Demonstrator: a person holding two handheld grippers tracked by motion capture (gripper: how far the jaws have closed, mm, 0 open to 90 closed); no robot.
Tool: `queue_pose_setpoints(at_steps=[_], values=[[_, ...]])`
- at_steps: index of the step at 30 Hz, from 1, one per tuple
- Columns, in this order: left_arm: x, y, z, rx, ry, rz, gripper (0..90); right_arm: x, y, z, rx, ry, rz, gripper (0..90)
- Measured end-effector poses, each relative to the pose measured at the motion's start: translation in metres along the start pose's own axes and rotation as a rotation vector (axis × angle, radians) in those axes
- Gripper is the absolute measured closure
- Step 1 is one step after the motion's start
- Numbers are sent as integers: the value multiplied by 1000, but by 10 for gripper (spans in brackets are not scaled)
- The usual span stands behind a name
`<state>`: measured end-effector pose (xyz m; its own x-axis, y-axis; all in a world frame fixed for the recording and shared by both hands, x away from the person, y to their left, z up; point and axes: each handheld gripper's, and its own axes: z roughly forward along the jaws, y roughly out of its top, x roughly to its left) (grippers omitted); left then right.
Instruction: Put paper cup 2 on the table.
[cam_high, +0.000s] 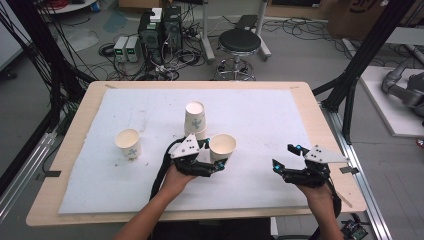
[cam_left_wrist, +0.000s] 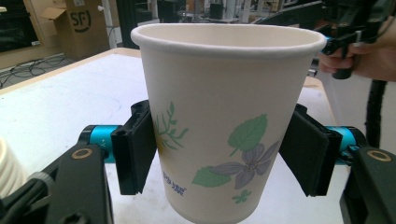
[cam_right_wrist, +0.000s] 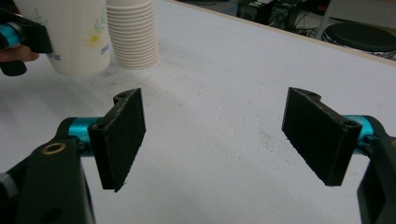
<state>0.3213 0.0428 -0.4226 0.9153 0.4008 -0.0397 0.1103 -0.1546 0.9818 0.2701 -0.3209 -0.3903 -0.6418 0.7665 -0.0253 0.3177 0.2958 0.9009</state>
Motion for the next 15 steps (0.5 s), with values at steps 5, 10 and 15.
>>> queue_pose_setpoints(at_steps=[5,10,15], values=[[4,-1,17,-6,7,-18,322,0,-4,1,8,2,10,219],[8,0,35,-2,26,-36,322,1,-7,1,9,6,9,219],[11,-2,53,15,51,-48,321,0,-9,-2,4,4,10,219]])
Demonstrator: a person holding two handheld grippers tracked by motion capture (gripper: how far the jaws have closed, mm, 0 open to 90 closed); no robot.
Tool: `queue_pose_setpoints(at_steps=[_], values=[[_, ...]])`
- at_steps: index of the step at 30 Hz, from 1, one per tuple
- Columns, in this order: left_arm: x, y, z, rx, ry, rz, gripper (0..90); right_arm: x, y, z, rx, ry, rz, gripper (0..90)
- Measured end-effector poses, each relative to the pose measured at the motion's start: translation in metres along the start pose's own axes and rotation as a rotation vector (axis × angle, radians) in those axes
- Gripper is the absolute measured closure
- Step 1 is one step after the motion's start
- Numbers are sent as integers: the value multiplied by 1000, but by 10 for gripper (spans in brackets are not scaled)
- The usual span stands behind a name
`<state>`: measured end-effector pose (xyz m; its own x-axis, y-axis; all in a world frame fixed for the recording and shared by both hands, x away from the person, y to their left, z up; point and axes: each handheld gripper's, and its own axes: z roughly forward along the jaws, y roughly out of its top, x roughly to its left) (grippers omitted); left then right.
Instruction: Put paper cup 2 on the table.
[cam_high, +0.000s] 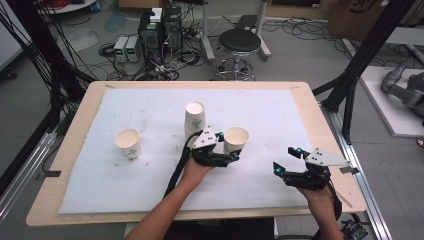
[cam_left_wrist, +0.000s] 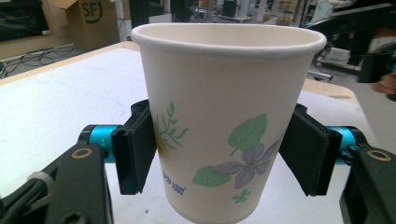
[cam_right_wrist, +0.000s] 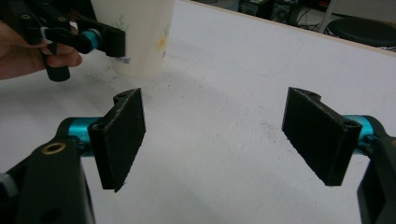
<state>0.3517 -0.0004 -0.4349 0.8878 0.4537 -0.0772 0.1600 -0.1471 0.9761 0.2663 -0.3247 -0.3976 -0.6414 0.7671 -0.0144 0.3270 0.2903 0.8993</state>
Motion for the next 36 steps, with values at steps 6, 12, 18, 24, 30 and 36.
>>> queue_pose_setpoints(at_steps=[6,12,18,24,30,36], values=[[1,-7,16,48,16,-1,319,-1,-1,-2,-7,-4,9,219],[1,-12,28,88,29,6,318,0,0,0,0,5,4,219],[-1,-13,34,138,54,30,321,-1,0,1,1,10,1,219],[-6,-12,38,228,77,42,323,0,0,1,0,15,1,219],[-8,-13,29,275,86,48,322,1,0,3,7,22,1,219],[-8,-16,22,282,56,46,320,2,1,4,13,27,7,219]])
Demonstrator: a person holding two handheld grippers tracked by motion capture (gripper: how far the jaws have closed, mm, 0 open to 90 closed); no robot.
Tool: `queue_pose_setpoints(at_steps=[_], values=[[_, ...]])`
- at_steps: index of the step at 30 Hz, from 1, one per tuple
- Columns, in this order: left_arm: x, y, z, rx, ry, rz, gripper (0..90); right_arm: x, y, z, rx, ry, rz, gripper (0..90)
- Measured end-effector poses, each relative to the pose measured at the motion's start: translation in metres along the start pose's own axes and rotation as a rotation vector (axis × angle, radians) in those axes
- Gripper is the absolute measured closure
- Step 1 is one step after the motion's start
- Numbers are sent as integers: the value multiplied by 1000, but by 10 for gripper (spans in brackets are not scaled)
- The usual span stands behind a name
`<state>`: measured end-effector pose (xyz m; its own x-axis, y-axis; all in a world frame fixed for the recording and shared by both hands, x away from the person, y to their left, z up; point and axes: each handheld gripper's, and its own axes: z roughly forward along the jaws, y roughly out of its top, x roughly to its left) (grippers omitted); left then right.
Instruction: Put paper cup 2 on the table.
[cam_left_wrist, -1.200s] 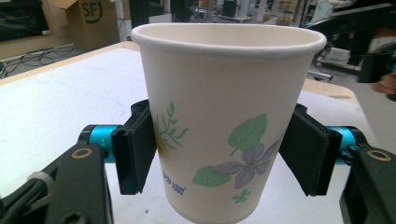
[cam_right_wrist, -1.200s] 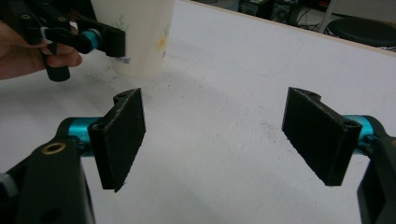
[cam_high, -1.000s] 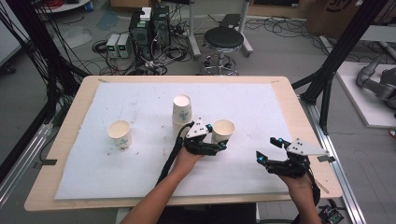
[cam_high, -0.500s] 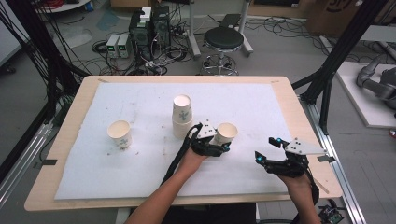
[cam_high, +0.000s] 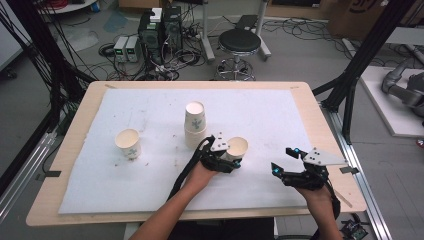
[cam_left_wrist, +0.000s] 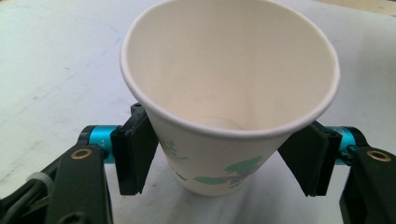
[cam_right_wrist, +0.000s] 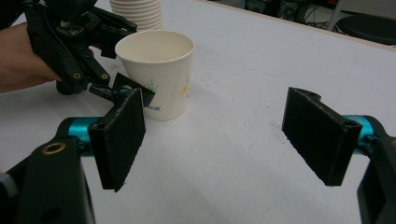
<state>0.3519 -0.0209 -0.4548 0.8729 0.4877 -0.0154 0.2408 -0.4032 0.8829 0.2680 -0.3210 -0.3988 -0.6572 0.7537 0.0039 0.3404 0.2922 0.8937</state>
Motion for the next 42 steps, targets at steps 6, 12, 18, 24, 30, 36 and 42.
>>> queue_pose_setpoints(at_steps=[6,12,18,24,30,36,42], values=[[2,-2,-4,-34,-11,-27,244,0,0,1,1,6,-5,219],[5,-12,-26,-63,-23,-65,186,-1,-1,1,6,7,-2,219],[3,-20,-57,-138,-46,-44,182,0,-1,2,5,11,-7,219],[11,-33,-98,-216,-35,-71,167,3,0,6,12,24,-15,211],[27,-43,-143,-286,36,-91,169,5,1,9,7,27,-29,209],[36,-57,-180,-348,118,-121,169,5,0,10,7,29,-30,209],[35,-70,-201,-369,155,-122,171,6,0,6,-13,20,-31,209]])
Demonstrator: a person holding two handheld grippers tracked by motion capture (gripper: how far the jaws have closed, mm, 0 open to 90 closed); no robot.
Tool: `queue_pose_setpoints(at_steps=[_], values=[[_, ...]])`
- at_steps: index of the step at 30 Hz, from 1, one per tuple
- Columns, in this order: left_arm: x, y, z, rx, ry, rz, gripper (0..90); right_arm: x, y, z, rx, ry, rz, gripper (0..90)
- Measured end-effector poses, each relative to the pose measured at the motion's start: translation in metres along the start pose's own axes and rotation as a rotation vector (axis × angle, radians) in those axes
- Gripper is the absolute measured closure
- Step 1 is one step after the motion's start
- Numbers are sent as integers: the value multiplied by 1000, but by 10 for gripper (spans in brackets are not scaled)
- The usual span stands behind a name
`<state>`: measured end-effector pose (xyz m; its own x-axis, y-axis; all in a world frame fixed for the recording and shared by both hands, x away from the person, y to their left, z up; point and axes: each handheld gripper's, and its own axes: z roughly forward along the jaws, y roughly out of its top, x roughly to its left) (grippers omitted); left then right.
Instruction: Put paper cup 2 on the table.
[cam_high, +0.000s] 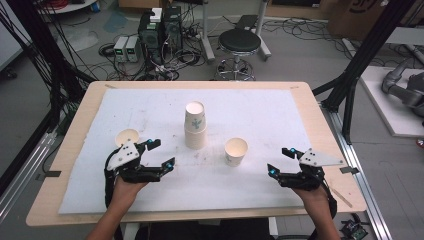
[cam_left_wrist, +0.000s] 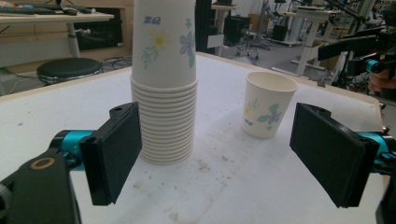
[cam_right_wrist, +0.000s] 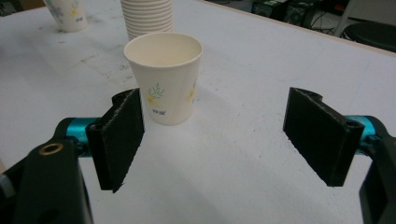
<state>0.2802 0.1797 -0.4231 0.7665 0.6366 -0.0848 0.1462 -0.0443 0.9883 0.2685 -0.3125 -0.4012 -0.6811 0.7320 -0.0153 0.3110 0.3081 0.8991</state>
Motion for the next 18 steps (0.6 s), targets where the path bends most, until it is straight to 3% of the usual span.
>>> queue_pose_setpoints(at_steps=[5,18], values=[[5,-2,-12,-17,33,0,171,4,0,-3,-1,-7,-14,210],[3,-3,-24,-37,56,5,176,11,5,-3,-17,-14,-34,210]])
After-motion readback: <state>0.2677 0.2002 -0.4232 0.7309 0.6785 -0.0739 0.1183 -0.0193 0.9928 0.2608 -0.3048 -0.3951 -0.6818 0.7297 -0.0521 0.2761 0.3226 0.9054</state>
